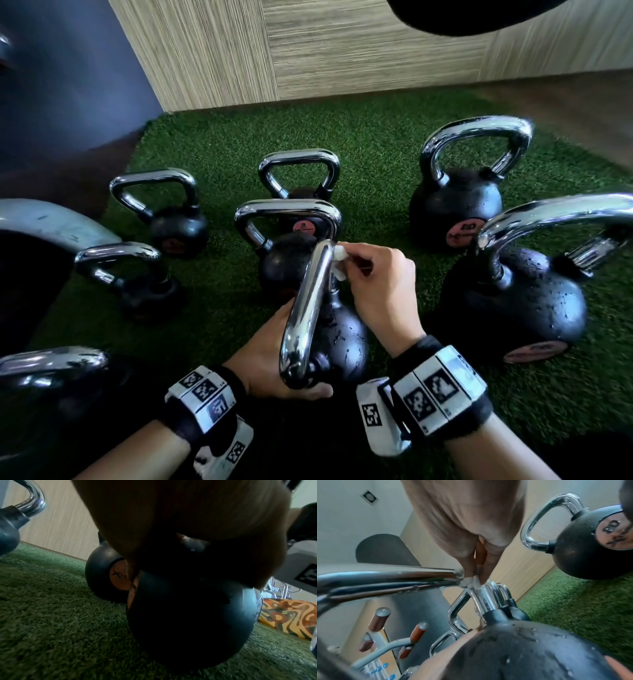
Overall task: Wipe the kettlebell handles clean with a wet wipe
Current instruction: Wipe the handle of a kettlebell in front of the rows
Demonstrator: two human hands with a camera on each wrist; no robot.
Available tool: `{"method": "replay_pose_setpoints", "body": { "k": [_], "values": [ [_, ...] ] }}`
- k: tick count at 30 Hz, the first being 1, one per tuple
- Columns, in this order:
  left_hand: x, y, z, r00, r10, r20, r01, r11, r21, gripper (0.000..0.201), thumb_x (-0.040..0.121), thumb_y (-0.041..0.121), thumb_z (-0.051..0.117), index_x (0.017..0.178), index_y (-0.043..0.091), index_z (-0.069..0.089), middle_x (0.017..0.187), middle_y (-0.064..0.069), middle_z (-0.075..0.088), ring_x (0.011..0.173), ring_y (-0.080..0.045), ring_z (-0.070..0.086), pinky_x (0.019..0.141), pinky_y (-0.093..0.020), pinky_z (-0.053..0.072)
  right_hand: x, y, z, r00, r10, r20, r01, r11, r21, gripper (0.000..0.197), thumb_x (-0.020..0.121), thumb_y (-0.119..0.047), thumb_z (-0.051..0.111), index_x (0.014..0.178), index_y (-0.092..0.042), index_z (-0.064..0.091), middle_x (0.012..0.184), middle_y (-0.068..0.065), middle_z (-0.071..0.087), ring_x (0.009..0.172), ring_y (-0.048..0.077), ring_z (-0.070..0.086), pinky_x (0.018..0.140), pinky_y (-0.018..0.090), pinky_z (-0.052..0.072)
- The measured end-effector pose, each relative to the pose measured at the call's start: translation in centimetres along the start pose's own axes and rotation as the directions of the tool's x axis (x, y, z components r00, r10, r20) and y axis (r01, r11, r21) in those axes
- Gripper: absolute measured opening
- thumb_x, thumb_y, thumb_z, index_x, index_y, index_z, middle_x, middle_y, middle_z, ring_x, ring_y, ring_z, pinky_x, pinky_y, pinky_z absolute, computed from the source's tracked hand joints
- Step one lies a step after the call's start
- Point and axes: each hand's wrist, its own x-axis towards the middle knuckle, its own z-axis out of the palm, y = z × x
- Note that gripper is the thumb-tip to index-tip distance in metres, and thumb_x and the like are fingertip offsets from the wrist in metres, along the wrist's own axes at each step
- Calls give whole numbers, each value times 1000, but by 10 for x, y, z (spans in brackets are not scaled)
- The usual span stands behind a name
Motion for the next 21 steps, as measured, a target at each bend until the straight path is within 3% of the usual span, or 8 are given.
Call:
{"method": "replay_pose_setpoints", "body": {
  "k": [2, 4, 6, 10, 13, 15, 18, 21],
  "values": [
    [1, 2, -1, 1000, 25, 0, -25, 999, 38, 119, 55, 25, 102, 142, 59, 29, 140, 50, 35, 132, 26, 34, 109, 0, 26, 0, 1, 0, 999, -34, -12, 33, 999, -7, 28, 82, 1, 74, 102, -17, 82, 93, -5, 78, 81, -1, 65, 72, 1, 43],
    [2, 1, -1, 1000, 20, 6, -20, 999, 47, 120, 55, 30, 103, 140, 67, 27, 143, 36, 44, 135, 18, 39, 113, -8, 30, 8, 10, 3, 1000, 17, 10, -18, 999, 34, 25, 83, -2, 76, 102, -18, 82, 95, -4, 76, 82, 5, 68, 75, 15, 49],
    [2, 1, -1, 1000, 3, 12, -3, 999, 33, 117, 55, 28, 103, 142, 56, 31, 142, 41, 41, 134, 20, 39, 112, -4, 27, 16, 14, 3, 999, 45, 28, -46, 997, 60, 24, 83, -2, 76, 101, -17, 82, 96, -3, 75, 85, 11, 69, 76, 22, 50],
    [1, 4, -1, 995, -95, 39, 96, 995, -9, 109, 54, 16, 102, 136, 30, 32, 128, 63, 30, 121, 36, 33, 103, 6, 24, 0, -4, -7, 997, -55, 44, 51, 994, 96, 25, 85, -2, 77, 106, -15, 81, 98, -4, 73, 88, 3, 68, 75, 5, 46],
    [2, -4, 0, 988, -142, 57, 143, 989, -25, 107, 52, 23, 104, 141, 16, 44, 124, 47, 51, 119, 26, 47, 105, -6, 37, -28, -21, -19, 978, -193, 80, 184, 976, 116, 27, 86, 0, 75, 108, -15, 81, 100, -6, 72, 90, 1, 67, 77, 6, 47],
    [5, -5, -1, 985, -162, 64, 164, 986, -27, 104, 53, 26, 104, 138, 22, 45, 123, 46, 52, 120, 22, 49, 103, -4, 36, -39, -29, -25, 966, -220, 134, 201, 969, 141, 29, 85, 1, 75, 106, -17, 82, 99, -9, 72, 91, 0, 67, 77, 6, 47],
    [9, -3, -3, 984, -160, 78, 160, 987, 8, 106, 52, 34, 103, 140, 22, 46, 129, 34, 52, 123, 20, 48, 108, -8, 37, -30, -30, -29, 982, -122, 146, 99, 982, 158, 27, 80, -3, 80, 98, -23, 83, 90, -13, 74, 83, 1, 69, 72, 9, 47],
    [12, -3, -5, 979, -185, 81, 186, 982, -11, 106, 51, 41, 101, 141, 21, 48, 135, 24, 55, 126, 15, 50, 115, -21, 40, -18, -29, -29, 994, 11, 107, -33, 979, 202, 22, 76, -7, 84, 90, -24, 83, 82, -13, 77, 77, 0, 72, 74, 18, 55]
  ]
}}
